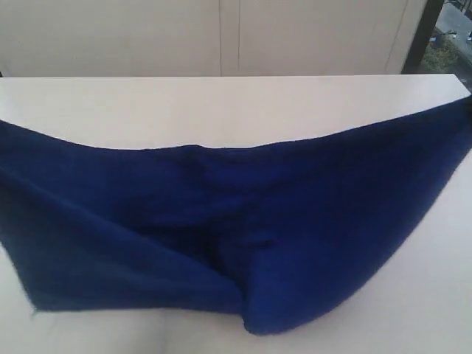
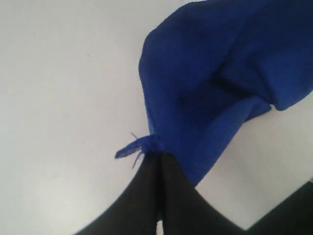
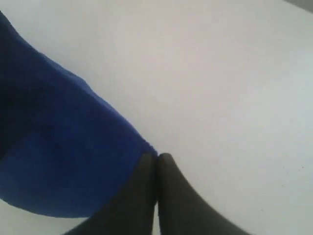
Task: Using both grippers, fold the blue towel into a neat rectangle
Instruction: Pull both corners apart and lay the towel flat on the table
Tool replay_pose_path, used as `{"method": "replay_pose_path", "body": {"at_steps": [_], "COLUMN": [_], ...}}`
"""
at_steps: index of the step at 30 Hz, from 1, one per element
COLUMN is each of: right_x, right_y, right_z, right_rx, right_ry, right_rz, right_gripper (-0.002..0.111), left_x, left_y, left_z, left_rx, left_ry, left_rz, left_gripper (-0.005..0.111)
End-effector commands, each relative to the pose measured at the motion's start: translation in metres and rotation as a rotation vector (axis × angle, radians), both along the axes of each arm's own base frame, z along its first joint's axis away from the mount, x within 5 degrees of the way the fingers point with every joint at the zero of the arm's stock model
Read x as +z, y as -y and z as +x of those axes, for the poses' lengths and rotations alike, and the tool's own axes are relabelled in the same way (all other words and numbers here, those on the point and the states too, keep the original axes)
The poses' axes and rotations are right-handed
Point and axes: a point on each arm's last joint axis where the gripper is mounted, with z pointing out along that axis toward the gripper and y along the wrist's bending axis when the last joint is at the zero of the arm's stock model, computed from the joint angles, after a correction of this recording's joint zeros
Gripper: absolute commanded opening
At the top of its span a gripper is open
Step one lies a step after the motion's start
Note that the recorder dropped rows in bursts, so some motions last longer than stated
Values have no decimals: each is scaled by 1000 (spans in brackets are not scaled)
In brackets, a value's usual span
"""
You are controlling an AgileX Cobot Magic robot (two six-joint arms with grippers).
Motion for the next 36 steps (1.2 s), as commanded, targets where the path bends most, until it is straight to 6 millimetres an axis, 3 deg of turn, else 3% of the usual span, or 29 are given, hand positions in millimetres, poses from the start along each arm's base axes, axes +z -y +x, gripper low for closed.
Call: {"method": "replay_pose_path", "body": {"at_steps": [1,3,4,8,11,12,14,16,21,25,30,36], "right_x": [18,20,17,-19,-69,-81,-127,-152,-174,-180,-192,-209], "right_y": [15,19,21,8,2,3,6,9,18,29,42,44], "right_z": [-51,-48,-33,50,123,137,179,200,232,247,261,269], "right_rx": [-15,-60,-107,-147,-192,-198,-218,-234,-274,-319,-361,-353], "right_ry": [119,147,143,30,18,26,13,-5,-1,1,5,13], "right_rz": [-66,-86,-103,-102,-155,-192,-198,-170,-132,-114,-89,-72], "right_gripper": [0,0,0,0,0,0,0,0,0,0,0,0], "left_x": [7,6,0,-53,-113,-125,-168,-190,-211,-219,-227,-236], "left_y": [-15,-19,-20,-5,2,3,4,-3,-22,-34,-37,-36], "left_z": [-48,-47,-33,53,124,136,179,202,231,245,259,271], "left_rx": [68,116,167,237,303,314,385,427,487,522,528,528], "left_ry": [-14,-16,-26,-57,-14,-13,13,60,199,208,233,239], "left_rz": [-2,16,45,86,165,185,135,93,21,19,8,2], "left_gripper": [0,0,0,0,0,0,0,0,0,0,0,0]}}
